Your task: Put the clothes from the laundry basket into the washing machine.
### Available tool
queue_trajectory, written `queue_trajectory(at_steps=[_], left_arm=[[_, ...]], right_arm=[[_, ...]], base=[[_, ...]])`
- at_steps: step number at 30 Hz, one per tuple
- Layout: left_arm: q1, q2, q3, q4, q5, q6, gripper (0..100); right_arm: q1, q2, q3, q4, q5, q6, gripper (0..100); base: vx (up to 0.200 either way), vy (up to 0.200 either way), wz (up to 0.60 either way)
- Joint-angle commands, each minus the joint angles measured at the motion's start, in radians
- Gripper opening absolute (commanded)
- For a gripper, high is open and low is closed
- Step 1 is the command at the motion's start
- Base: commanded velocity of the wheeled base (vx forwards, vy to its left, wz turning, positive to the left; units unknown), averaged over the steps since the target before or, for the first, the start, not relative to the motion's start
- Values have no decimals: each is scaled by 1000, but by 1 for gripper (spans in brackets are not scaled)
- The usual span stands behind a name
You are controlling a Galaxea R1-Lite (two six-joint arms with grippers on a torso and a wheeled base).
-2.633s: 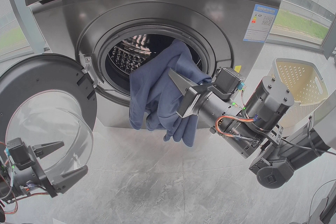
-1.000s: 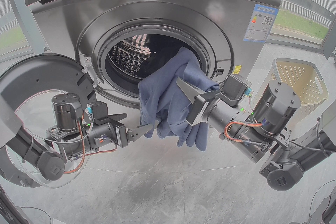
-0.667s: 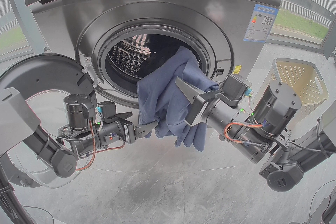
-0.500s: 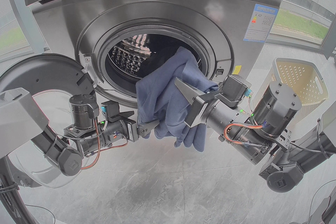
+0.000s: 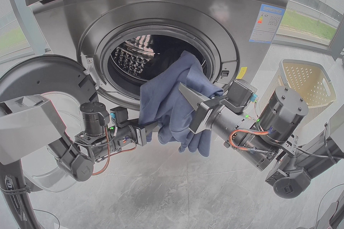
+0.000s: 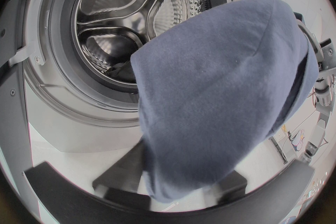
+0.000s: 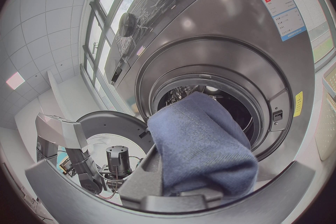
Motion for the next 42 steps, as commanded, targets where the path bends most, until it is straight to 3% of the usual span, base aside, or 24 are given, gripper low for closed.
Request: queue_trajectory(at_steps=[1, 8, 9, 17, 18, 25, 29, 35, 39, 42], left_arm=[[-4, 12, -1, -11, -2, -2, 0], [-19, 8, 23, -90, 0, -2, 0], [-53, -83, 106, -115, -3, -3, 0], [-127, -272, 328, -187, -5, -2, 0], [-131, -296, 347, -192, -6, -2, 0], [-141, -403, 410, -248, -9, -9, 0], [-148, -405, 335, -248, 6, -23, 0], [-151, -377, 239, -262, 69, -26, 0], [-150, -388, 229, -273, 75, -54, 0], [-151, -391, 226, -278, 80, -58, 0]], right_arm=[[0, 1, 0, 0, 0, 0, 0], [-15, 7, 6, 0, 0, 0, 0], [-26, 13, 6, -3, 2, 3, 0], [-49, 99, 8, -50, 2, 4, 0], [-47, 108, 9, -57, 2, 4, 100], [-33, 144, 83, -69, 7, 1, 100], [-26, 153, 144, -118, 3, -12, 100], [-43, 153, 212, -156, 10, -32, 100], [-58, 165, 241, -156, 13, -31, 100], [-61, 200, 246, -156, 13, -31, 100]], base=[[0, 0, 0], [0, 0, 0], [0, 0, 0], [0, 0, 0], [0, 0, 0], [0, 0, 0], [0, 0, 0], [0, 0, 0], [0, 0, 0], [0, 0, 0]])
